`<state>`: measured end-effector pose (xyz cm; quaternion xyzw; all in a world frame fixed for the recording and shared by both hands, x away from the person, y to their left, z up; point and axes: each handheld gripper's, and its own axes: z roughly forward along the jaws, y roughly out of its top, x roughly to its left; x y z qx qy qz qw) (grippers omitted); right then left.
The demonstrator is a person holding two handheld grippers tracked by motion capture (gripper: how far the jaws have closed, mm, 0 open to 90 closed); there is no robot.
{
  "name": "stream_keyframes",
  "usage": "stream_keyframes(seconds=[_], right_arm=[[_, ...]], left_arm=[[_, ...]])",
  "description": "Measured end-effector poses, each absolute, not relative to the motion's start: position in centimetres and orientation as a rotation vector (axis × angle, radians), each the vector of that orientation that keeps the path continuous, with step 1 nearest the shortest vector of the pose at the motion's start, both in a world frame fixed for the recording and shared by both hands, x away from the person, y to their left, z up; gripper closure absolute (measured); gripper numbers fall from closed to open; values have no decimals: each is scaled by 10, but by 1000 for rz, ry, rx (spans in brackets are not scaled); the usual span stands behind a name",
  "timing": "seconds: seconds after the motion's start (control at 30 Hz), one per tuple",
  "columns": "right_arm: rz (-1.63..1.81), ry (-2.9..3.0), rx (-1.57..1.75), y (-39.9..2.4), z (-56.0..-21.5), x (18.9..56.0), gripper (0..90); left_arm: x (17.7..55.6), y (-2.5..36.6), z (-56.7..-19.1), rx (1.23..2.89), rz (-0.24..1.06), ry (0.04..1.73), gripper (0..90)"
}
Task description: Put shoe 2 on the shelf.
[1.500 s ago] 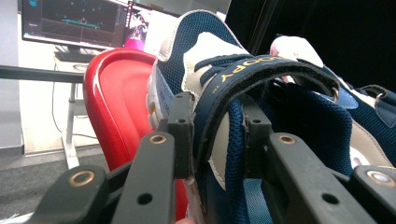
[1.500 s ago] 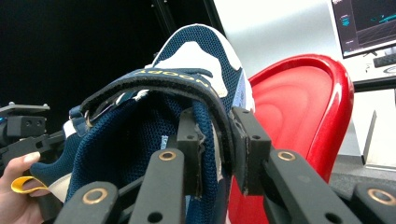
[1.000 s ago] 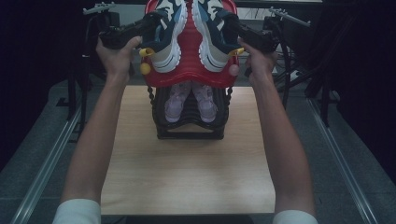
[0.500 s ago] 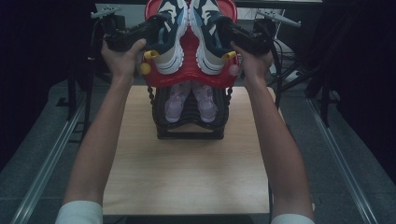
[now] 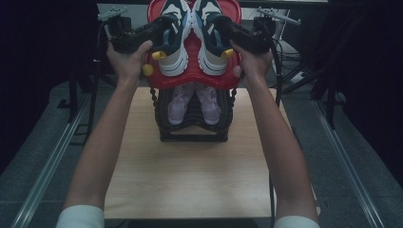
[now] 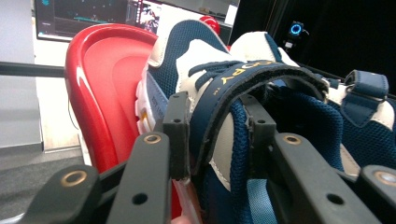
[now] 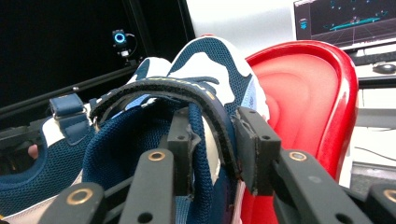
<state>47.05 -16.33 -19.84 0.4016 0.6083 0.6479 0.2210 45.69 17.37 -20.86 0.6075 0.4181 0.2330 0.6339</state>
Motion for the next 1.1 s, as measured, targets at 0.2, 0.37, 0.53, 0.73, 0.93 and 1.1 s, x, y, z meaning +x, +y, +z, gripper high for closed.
stream_keyframes(seconds=[0.2,0.37,0.53,0.73,0.93,1.1], right_arm=[[1746,1707,1052,-151,-200,470,616],[1780,1730,1027,-149,-201,472,558],[1833,1749,1041,-157,-205,475,475],[1872,1734,1012,-162,-203,473,455],[1899,1735,1009,-166,-204,472,451],[1905,1734,1008,-165,-204,471,452]], left_arm=[[457,168,-211,1391,520,937,619],[459,171,-211,1383,472,924,557],[464,176,-212,1372,417,931,453],[463,177,-210,1370,418,937,416],[465,180,-210,1373,392,938,353],[462,182,-208,1356,384,933,311]])
